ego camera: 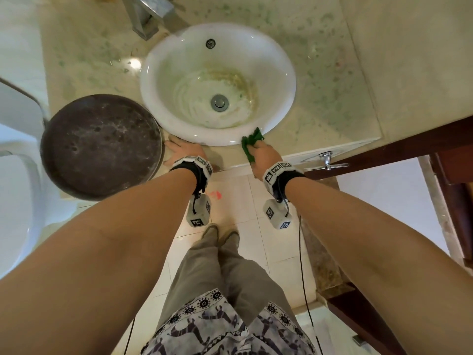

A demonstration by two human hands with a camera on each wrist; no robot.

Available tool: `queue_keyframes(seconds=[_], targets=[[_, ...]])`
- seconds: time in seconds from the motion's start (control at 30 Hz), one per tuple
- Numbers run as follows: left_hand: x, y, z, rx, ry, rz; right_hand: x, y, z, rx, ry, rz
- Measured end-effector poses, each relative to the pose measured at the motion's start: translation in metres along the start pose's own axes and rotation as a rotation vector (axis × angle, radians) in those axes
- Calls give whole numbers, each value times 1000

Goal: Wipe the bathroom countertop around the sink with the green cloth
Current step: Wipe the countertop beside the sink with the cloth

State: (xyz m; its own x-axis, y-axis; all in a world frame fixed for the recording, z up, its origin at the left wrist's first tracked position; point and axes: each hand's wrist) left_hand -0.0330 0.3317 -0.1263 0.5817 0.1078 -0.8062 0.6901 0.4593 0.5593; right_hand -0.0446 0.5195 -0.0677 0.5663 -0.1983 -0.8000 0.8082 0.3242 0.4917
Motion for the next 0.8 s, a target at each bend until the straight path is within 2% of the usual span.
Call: queue_keyframes(seconds=[0.07,0.13,0.2,0.23,0.3,0.37,0.47,0.57,0.63,0.8], targets=[[13,-13,-3,-67,-29,13,-10,2,-3,22,-79,1],[22,-27,-8,-46,-5,62,-20,5,-7,59,-157,-17],[5,-6,-8,-61,16,-8,-29,8,-15,68,-227,-57],[-4,4,-11,-64,-3,-3,-33,9,-20,71,-256,-79],[-16,22,-20,-43,-13,92,-42,10,-35,82,-300,-125],[-22,35,-34,-51,19,119,-52,11,-54,96,-346,-167],[-27,48,-59,-120,290,186,-66,8,-90,108,-389,-232],[-22,57,-92,-234,250,145,-82,0,-125,123,-403,-330],[-17,53,-106,-247,237,89,-93,-9,-143,112,-388,-369],[-25,68,-134,-320,146,16,-116,-36,-177,12,-318,-325]])
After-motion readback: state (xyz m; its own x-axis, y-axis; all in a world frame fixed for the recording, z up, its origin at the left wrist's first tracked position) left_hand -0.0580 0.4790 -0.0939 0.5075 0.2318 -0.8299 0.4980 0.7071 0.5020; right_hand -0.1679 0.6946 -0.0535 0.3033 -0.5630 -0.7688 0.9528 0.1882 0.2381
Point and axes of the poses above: each hand's wrist, its own y-axis away from the middle knuckle, its own x-axis out of the palm, z = x × y, and after that the axes turned 10 degrees about -y, right-handed
